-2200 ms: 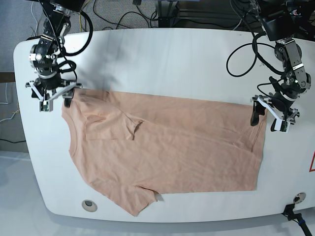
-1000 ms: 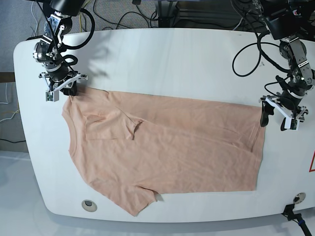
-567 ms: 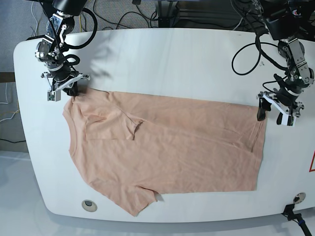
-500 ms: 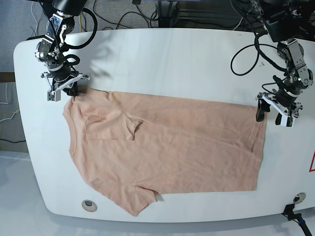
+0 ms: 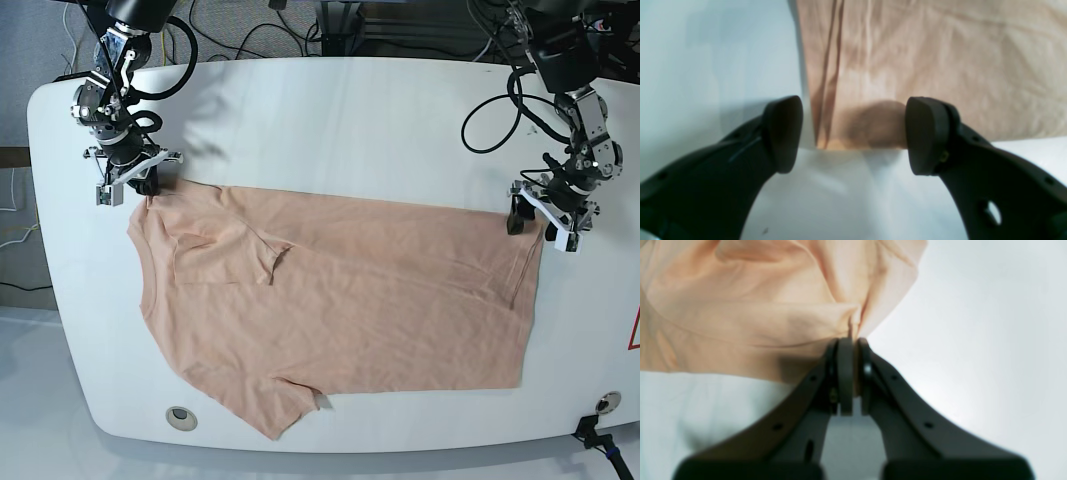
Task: Fold the T-shirt properly
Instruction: 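Lift the shirt's collar edge with both grippers and pull it away from the hem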
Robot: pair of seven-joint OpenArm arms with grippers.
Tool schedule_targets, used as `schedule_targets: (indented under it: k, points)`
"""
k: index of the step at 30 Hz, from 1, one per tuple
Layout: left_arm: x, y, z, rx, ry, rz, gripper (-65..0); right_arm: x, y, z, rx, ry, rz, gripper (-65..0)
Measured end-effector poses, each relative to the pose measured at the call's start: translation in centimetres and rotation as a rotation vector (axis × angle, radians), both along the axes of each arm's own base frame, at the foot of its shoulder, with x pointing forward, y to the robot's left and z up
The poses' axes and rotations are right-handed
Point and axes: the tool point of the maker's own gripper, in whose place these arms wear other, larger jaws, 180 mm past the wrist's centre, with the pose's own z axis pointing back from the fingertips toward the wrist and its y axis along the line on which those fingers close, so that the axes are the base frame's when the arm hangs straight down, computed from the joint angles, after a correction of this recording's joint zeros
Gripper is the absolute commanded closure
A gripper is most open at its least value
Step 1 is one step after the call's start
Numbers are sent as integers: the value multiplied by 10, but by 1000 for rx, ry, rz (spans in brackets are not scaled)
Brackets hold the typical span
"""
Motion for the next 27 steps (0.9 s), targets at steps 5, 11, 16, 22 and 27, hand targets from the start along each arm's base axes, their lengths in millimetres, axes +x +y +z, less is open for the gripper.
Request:
schedule_targets:
  k: [5, 11, 16, 22, 27]
  points:
    - [1, -3, -1, 10, -2, -9, -451, 0, 0, 0, 1, 0, 0, 0]
    - [0, -3, -3, 1, 0, -5, -124, 0, 0, 0, 0, 0, 0, 0]
    - [0, -4, -3, -3, 1, -6, 0, 0, 0, 0, 0, 0, 0, 0]
    - [-15, -5, -10, -25, -1, 2, 0, -16, 0, -3, -18, 30, 11, 0]
    - [-39, -2, -19, -31, 11, 6, 0, -45, 1, -1, -60, 80, 38, 0]
